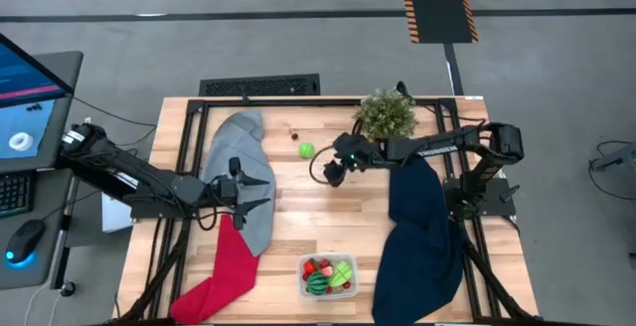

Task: Pick and placing Produce into tupperware
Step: Put the peach into the transparent bin

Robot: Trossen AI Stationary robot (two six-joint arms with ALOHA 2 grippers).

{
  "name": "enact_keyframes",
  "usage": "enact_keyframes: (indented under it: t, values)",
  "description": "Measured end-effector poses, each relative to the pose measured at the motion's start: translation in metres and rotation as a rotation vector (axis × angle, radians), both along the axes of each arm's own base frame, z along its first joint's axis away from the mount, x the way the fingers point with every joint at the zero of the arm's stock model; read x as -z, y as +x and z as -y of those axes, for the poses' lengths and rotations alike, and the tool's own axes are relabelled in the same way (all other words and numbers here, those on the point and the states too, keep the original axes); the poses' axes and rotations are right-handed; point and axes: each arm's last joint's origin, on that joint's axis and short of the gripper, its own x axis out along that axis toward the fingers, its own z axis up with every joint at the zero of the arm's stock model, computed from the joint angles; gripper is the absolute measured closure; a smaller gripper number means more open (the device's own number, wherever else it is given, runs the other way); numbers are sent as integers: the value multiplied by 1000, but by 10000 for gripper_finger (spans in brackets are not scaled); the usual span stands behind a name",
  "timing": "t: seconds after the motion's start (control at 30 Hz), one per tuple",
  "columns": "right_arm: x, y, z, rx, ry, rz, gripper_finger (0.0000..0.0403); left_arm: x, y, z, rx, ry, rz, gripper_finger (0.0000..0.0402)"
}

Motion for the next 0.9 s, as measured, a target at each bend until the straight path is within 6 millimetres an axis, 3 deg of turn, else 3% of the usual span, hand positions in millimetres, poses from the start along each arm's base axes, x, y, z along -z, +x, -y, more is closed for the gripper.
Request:
enact_keyframes:
  t: [0.23,0.67,0.9]
  values:
    - [13,-6,25,71,111,-57,132,-3,0,0,3,-21,28,200]
    - [47,14,7,12,102,-143,132,-6,0,1,25,-37,63,200]
    - [57,33,7,-14,70,-198,132,-6,0,1,29,-44,63,200]
